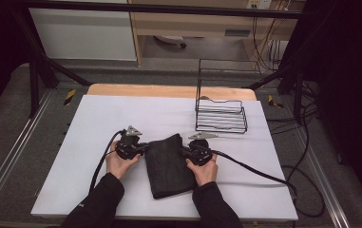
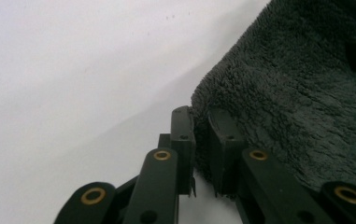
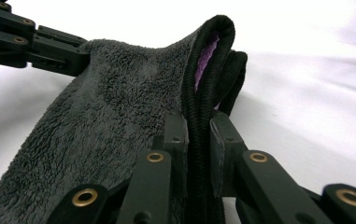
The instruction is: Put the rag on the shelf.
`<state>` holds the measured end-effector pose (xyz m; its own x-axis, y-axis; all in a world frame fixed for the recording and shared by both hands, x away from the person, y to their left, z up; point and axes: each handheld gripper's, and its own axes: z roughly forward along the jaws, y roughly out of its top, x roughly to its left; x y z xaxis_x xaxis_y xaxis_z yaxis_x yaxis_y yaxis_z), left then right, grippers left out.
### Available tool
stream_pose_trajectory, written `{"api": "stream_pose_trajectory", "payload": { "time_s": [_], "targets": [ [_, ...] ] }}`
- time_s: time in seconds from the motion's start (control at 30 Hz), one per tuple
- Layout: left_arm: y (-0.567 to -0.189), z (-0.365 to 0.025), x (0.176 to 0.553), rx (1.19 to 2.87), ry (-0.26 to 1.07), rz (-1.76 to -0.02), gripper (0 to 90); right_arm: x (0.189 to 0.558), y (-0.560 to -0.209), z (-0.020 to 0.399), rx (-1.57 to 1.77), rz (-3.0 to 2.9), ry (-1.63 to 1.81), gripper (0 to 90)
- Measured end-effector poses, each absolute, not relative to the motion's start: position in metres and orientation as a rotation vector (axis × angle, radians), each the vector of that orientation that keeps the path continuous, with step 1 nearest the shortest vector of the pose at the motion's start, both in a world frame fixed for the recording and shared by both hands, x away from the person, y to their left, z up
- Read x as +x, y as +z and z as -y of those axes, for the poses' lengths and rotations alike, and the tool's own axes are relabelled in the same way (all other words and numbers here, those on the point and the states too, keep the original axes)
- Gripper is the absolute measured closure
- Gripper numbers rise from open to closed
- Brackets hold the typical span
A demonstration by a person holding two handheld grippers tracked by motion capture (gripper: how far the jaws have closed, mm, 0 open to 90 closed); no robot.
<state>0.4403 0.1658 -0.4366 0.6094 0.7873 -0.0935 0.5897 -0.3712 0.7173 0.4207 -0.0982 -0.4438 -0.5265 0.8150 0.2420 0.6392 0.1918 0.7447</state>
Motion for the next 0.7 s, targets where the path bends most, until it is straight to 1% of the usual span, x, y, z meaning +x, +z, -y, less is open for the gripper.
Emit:
{"api": "stream_pose_trajectory", "payload": {
  "time_s": [0.07, 0.17, 0.23, 0.27, 0.3, 0.33, 0.37, 0.4, 0.43, 0.47, 0.5, 0.53, 0.57, 0.6, 0.7],
  "targets": [
    [-0.432, -0.167, 0.437, 2.074, 0.382, -1.085, 73.9, 0.420, -0.446, 0.101, 1.417, -2.243, 1.236, 79.6],
    [-0.426, -0.170, 0.433, 2.063, 0.395, -1.088, 53.5, 0.421, -0.450, 0.101, 1.418, -2.246, 1.216, 78.4],
    [-0.418, -0.176, 0.425, 2.069, 0.373, -1.095, 44.8, 0.423, -0.449, 0.102, 1.385, -2.243, 1.211, 69.2],
    [-0.415, -0.178, 0.419, 2.065, 0.371, -1.087, 42.3, 0.423, -0.449, 0.102, 1.385, -2.243, 1.211, 69.2],
    [-0.413, -0.180, 0.412, 2.068, 0.373, -1.079, 39.4, 0.423, -0.444, 0.105, 1.340, -2.225, 1.209, 58.9],
    [-0.412, -0.181, 0.405, 2.073, 0.372, -1.075, 36.3, 0.423, -0.440, 0.108, 1.316, -2.221, 1.223, 53.0],
    [-0.412, -0.181, 0.399, 2.080, 0.367, -1.067, 36.3, 0.423, -0.440, 0.108, 1.316, -2.221, 1.223, 53.0],
    [-0.412, -0.182, 0.393, 2.086, 0.356, -1.066, 33.6, 0.423, -0.435, 0.111, 1.291, -2.223, 1.247, 47.6],
    [-0.413, -0.181, 0.387, 2.092, 0.337, -1.059, 28.4, 0.423, -0.426, 0.116, 1.246, -2.238, 1.262, 36.3],
    [-0.414, -0.180, 0.380, 2.104, 0.330, -1.048, 26.4, 0.422, -0.422, 0.119, 1.229, -2.253, 1.257, 34.2],
    [-0.416, -0.179, 0.374, 2.111, 0.315, -1.037, 26.4, 0.422, -0.422, 0.119, 1.229, -2.253, 1.257, 34.2],
    [-0.420, -0.175, 0.362, 2.132, 0.291, -1.021, 23.2, 0.416, -0.415, 0.124, 1.177, -2.272, 1.240, 29.6],
    [-0.420, -0.175, 0.362, 2.132, 0.291, -1.021, 22.3, 0.416, -0.415, 0.124, 1.177, -2.272, 1.240, 29.6],
    [-0.423, -0.173, 0.357, 2.137, 0.280, -1.020, 22.3, 0.412, -0.412, 0.128, 1.164, -2.287, 1.232, 27.7],
    [-0.429, -0.166, 0.343, 2.171, 0.241, -1.000, 22.2, 0.394, -0.412, 0.143, 1.152, -2.325, 1.250, 27.1]
  ]
}}
